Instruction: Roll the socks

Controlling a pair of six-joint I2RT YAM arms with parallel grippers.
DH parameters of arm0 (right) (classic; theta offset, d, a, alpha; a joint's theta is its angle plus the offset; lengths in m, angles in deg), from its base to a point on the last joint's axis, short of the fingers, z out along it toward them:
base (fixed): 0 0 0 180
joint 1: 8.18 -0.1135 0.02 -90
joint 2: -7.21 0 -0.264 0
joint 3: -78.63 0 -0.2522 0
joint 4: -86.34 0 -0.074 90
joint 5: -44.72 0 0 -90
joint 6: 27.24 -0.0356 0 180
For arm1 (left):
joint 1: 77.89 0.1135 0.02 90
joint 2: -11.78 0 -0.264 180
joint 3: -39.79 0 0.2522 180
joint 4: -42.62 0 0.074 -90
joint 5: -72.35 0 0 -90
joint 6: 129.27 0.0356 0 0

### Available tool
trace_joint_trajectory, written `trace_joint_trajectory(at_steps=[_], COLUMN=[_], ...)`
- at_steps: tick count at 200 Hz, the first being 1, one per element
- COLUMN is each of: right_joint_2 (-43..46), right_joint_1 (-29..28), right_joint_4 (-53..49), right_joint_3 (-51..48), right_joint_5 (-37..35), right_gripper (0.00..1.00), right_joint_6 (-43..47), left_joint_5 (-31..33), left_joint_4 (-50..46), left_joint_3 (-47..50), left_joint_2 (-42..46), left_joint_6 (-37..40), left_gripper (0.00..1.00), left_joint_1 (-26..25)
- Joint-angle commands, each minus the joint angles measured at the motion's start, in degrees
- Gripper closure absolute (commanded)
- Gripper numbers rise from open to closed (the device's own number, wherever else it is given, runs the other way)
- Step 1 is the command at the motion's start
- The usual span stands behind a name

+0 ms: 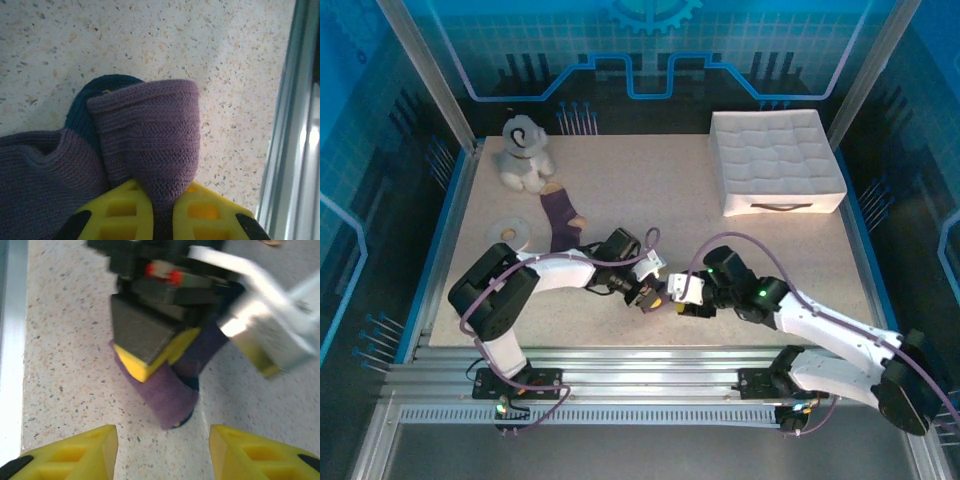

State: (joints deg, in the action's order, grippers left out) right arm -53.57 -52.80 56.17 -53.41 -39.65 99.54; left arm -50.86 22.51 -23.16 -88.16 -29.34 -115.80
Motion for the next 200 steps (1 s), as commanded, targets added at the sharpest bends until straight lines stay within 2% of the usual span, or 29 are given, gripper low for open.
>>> trace_joint_trajectory(at_steps=[1,67,117,200], right_joint_2=[-4.26,-12.52,-18.05,-25.37], right_joint_1=[-2.42,-3.18,-3.58,-3.59], right_joint_4=[0.63,8.06,9.21,11.83], right_joint_3=[2.08,2.36,3.94,4.48], right_joint_5=[-3.75,-5.93,-6.25,-7.37], right_gripper=[0.5,0.5,0.51,0.52], right_joint_6=[7.55,11.97,15.24,18.4], left_joint_5=[-5.79,-11.52,-14.85,-17.59], left_joint_4=[-7.23,-8.14,-10.76,-11.76], left_joint_3=[-0.45,-1.99,-4.59,-4.95], left_joint_2=[-3.19,-6.25,-9.86,-10.27], left_joint_6=[-1.97,-4.43,-4.57,-4.47], left_gripper=[1.0,1.0,1.0,1.0], left_joint_1=[1.74,5.02,6.31,7.0])
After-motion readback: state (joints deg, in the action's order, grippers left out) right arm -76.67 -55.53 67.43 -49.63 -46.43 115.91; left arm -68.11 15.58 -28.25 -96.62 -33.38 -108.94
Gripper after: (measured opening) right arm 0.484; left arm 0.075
